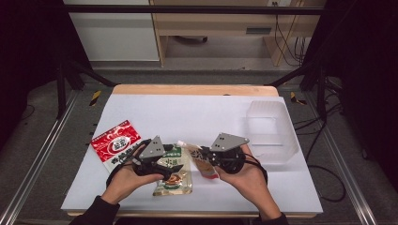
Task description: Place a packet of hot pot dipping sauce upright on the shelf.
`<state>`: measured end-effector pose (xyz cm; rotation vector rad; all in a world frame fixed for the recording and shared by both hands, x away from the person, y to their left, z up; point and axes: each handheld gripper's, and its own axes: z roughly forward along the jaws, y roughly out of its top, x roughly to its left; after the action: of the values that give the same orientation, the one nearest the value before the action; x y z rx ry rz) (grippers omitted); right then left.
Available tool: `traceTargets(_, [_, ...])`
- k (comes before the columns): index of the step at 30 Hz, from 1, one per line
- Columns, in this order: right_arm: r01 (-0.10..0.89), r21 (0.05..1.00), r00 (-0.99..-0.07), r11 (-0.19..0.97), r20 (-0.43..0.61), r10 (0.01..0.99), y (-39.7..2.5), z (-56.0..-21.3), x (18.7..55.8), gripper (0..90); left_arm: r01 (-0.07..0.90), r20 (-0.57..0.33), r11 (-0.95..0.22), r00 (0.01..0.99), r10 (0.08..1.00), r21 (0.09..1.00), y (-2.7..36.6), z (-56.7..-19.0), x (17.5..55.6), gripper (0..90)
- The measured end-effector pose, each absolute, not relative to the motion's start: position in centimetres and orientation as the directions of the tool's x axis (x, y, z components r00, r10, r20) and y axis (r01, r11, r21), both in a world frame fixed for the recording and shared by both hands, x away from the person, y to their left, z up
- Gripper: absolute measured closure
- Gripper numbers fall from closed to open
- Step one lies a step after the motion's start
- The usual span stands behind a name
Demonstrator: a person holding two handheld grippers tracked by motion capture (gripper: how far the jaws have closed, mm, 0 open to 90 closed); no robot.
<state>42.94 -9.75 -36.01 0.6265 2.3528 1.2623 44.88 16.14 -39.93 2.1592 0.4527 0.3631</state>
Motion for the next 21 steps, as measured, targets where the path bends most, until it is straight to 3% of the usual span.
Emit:
traceTargets(4, [0.17,0.85,-0.845,0.499,-0.135,0.517,-9.1,-35.8,42.2,89.0,0.166,0.084,-0.582,0.922,0.378,0.796,15.8,-40.9,44.1,26.8])
traceTargets(21, [0.138,0.854,-0.876,0.501,-0.131,0.465,-8.9,-36.4,41.7,89.1,0.207,0.024,-0.514,0.913,0.406,0.833,16.1,-41.4,44.7,39.4])
